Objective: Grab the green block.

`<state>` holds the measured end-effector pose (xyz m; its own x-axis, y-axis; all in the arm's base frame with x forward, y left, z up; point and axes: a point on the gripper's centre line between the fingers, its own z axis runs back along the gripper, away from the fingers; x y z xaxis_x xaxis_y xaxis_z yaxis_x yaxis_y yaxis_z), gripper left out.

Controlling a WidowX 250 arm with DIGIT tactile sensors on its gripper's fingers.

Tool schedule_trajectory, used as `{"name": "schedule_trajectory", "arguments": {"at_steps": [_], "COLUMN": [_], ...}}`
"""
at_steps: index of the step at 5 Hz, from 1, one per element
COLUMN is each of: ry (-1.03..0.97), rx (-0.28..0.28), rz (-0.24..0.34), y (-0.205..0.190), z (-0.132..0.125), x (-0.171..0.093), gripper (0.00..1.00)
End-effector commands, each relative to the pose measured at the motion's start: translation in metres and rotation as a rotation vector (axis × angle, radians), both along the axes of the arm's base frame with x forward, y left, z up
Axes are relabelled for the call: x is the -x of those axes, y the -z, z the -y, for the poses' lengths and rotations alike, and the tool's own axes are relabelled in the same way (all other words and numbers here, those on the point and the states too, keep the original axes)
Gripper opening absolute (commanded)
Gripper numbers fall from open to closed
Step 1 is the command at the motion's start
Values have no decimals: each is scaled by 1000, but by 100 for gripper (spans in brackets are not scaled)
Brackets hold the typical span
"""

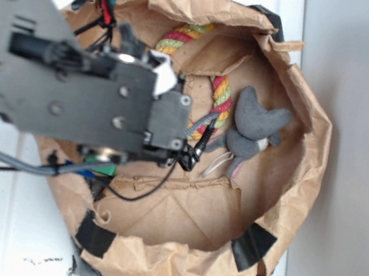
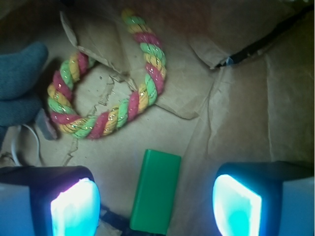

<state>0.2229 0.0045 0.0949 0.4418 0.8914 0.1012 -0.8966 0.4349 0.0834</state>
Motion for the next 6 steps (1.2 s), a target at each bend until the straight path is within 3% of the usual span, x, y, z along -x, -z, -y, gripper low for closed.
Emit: {"name": "schedule_trajectory", "arguments": {"at_steps": [1, 3, 6], "ry": [-50, -27, -57], "rx": [-39, 35, 79], "rz": [-8, 57, 27], "y": [8, 33, 35], "z": [-5, -15, -15], "x": [10, 24, 34], "gripper": [100, 100, 100]}}
